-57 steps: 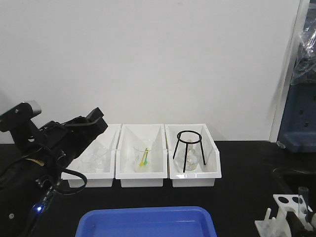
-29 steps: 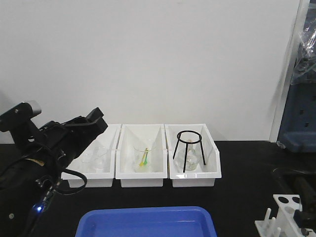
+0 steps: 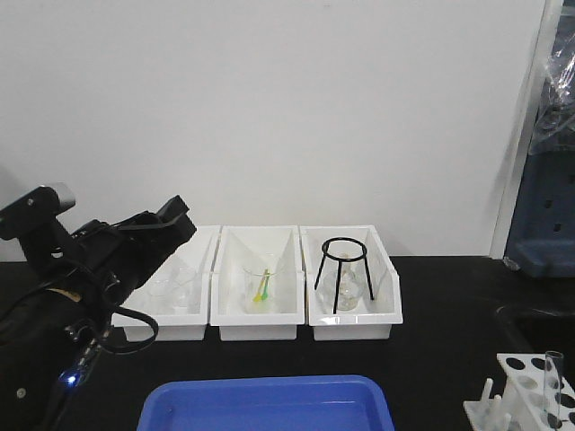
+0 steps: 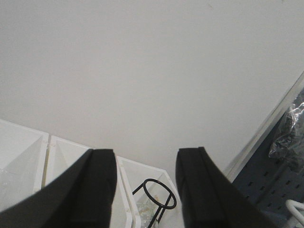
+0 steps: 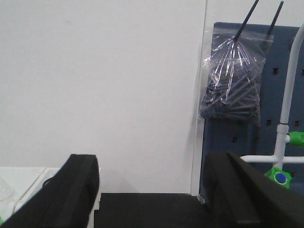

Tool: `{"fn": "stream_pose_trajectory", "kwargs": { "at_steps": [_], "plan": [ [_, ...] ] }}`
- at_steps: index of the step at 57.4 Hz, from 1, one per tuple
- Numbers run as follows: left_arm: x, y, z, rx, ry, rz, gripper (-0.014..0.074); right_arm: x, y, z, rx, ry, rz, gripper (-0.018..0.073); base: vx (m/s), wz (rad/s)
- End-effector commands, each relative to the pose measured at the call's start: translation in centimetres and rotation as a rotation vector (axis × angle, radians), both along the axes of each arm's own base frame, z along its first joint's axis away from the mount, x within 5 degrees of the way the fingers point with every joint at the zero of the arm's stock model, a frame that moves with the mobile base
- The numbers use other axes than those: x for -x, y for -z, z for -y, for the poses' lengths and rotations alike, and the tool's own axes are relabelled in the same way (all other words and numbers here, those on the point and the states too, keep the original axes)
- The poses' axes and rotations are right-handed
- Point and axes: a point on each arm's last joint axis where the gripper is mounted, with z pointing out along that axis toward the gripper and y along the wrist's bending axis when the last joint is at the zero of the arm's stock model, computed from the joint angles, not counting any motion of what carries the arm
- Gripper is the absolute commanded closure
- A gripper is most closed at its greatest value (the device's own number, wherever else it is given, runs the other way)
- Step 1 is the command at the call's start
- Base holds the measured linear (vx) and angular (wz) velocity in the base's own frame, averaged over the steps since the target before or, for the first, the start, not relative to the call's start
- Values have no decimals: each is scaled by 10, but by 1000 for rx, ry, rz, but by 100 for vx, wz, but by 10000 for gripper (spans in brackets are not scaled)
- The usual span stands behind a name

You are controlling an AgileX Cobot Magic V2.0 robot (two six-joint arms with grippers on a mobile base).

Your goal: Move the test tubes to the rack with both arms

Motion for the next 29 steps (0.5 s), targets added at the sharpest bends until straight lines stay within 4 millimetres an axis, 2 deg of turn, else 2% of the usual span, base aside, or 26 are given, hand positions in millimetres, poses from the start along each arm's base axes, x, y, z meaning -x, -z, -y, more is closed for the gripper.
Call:
{"fn": "stream_pose_trajectory", "kwargs": {
  "at_steps": [1, 24, 29],
  "plan": [
    [6, -32, -6, 49, -24, 138, 161, 4, -19, -2, 21, -14, 110, 49, 0, 0],
    [6, -30, -6, 45, -23, 132, 161, 4, -18, -2, 21, -14, 109, 49, 0, 0],
    [7, -28, -6, 1, -19, 128, 161, 4, -18, -2, 21, -14, 109, 49, 0, 0]
  ]
}}
